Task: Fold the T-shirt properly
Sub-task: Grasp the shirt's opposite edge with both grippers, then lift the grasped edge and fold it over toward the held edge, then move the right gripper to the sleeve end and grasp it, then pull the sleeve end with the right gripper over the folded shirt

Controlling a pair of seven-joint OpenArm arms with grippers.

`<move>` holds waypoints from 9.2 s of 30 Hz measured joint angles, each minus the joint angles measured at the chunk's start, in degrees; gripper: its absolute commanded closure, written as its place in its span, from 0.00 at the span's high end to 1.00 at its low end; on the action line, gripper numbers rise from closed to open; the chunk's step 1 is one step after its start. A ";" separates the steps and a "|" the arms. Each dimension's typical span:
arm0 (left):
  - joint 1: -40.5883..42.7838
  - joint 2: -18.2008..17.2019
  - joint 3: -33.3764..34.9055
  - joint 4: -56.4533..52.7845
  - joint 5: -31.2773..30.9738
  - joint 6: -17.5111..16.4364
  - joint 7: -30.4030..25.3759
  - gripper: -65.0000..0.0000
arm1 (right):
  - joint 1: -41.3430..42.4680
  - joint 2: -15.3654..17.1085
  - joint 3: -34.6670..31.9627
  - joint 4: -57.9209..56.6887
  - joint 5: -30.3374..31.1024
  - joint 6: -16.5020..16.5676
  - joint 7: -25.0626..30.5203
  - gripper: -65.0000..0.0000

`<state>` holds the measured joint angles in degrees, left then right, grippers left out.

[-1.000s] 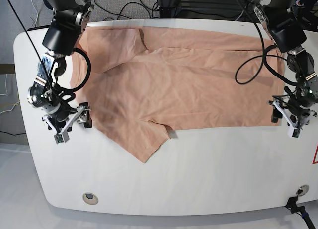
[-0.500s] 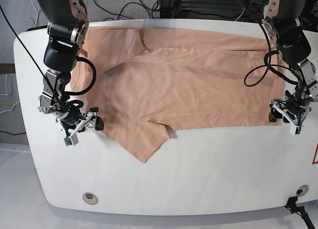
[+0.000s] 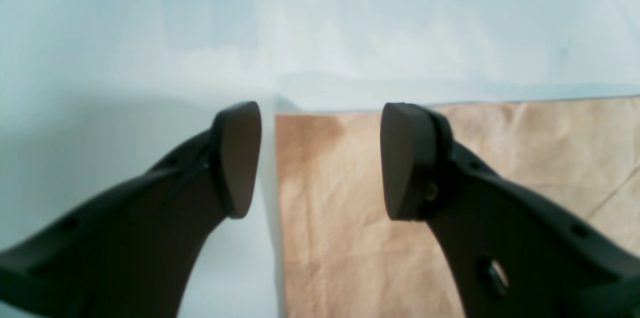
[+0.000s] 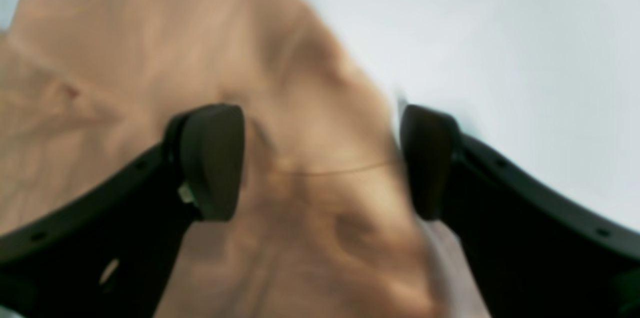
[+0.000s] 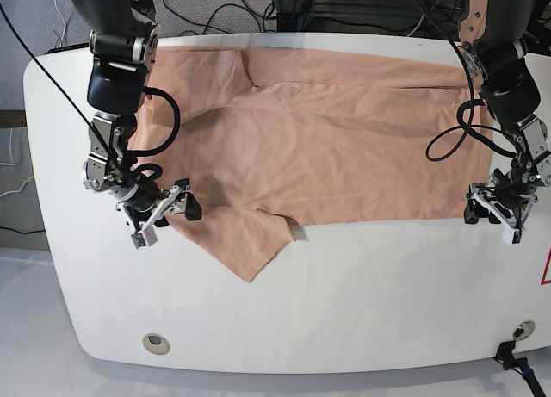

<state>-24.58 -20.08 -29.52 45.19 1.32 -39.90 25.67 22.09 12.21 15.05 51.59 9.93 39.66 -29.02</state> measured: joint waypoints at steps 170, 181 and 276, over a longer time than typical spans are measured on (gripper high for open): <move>33.83 -0.17 -2.84 42.60 -0.42 -0.17 4.04 0.56 | -34.58 -0.66 -0.50 60.28 2.71 0.42 -32.28 0.67; 31.26 2.93 -1.22 47.50 -0.76 -0.37 3.48 0.56 | -21.29 -4.92 1.88 52.63 7.19 0.42 -32.06 0.67; 31.32 3.52 0.81 46.16 -0.48 -0.44 3.48 0.56 | -51.71 7.48 -3.89 59.82 52.15 0.22 -48.83 0.51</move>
<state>6.74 -16.56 -28.71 91.35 0.84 -40.34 29.15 -29.63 19.68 11.16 111.42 62.08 39.88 -77.84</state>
